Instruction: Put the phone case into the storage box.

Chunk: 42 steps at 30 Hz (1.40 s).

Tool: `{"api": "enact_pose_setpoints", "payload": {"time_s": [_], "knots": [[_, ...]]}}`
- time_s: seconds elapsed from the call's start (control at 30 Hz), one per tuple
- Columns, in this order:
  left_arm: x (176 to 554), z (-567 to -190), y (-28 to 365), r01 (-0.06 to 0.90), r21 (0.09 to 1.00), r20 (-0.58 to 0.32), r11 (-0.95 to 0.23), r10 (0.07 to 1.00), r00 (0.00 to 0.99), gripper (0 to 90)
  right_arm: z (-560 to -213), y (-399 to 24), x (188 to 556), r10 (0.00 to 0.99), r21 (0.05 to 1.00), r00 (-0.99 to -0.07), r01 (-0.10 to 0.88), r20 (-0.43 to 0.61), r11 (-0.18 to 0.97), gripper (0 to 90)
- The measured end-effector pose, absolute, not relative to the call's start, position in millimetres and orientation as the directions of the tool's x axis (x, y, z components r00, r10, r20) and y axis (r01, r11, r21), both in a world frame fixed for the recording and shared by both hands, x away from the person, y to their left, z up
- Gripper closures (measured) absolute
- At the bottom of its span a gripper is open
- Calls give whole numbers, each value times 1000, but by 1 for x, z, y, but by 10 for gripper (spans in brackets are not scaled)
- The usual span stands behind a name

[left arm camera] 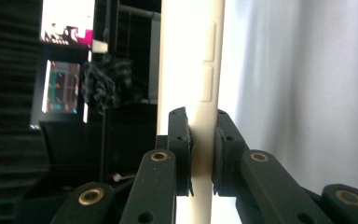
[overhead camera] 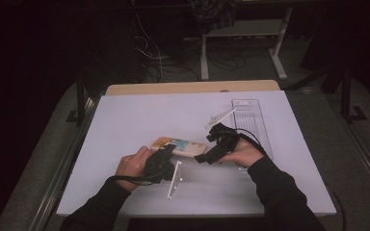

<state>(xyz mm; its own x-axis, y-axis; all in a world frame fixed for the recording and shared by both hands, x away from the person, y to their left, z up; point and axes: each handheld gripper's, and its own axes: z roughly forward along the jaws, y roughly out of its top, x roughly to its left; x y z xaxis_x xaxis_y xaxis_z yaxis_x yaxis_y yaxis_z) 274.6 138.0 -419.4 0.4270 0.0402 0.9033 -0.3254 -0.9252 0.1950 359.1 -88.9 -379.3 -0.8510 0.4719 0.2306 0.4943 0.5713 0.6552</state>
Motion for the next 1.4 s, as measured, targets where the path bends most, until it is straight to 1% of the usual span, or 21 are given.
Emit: {"api": "enact_pose_setpoints", "payload": {"time_s": [0.03, 0.13, 0.4, 0.57, 0.6, 0.67, 0.7, 0.73, 0.77, 0.83, 1.0, 1.03, 1.13, 1.4], "knots": [[276, -419, 139, -318, 219, 896, -923, 61, 441, 802, -379, -90, 359, 474, 658, -851, 492, 226, 571, 7], [277, -417, 141, -297, 233, 888, -926, 78, 454, 802, -379, -94, 358, 488, 658, -847, 493, 212, 569, 12], [283, -409, 148, -239, 335, 842, -911, 176, 509, 802, -382, -104, 356, 504, 658, -841, 493, 195, 569, 10], [287, -404, 153, -178, 437, 777, -882, 270, 569, 802, -382, -109, 351, 519, 647, -827, 520, 217, 558, 10], [289, -403, 155, -170, 457, 767, -873, 291, 572, 802, -383, -112, 352, 513, 653, -837, 498, 190, 570, 10], [291, -399, 158, -133, 482, 734, -866, 316, 601, 802, -382, -116, 348, 526, 647, -823, 522, 213, 555, 11], [292, -398, 160, -120, 507, 714, -854, 338, 613, 802, -383, -118, 349, 517, 657, -830, 511, 210, 554, 11], [293, -397, 160, -111, 525, 700, -844, 354, 621, 802, -382, -119, 347, 524, 653, -823, 522, 217, 549, 11], [294, -396, 162, -93, 543, 682, -835, 374, 629, 802, -383, -121, 348, 521, 657, -830, 509, 202, 556, 11], [297, -395, 164, -61, 581, 640, -811, 409, 651, 802, -383, -122, 348, 531, 650, -818, 530, 222, 544, 11], [302, -391, 170, 1, 637, 568, -771, 470, 676, 801, -383, -123, 349, 536, 651, -814, 534, 224, 539, 13], [303, -391, 171, 12, 661, 545, -750, 491, 680, 801, -383, -124, 349, 535, 652, -815, 533, 224, 539, 13], [305, -389, 175, 35, 666, 521, -745, 499, 692, 801, -384, -124, 350, 538, 655, -815, 529, 215, 540, 14], [306, -388, 177, 56, 685, 489, -726, 516, 703, 801, -385, -123, 350, 536, 650, -815, 533, 222, 542, 14]]}}
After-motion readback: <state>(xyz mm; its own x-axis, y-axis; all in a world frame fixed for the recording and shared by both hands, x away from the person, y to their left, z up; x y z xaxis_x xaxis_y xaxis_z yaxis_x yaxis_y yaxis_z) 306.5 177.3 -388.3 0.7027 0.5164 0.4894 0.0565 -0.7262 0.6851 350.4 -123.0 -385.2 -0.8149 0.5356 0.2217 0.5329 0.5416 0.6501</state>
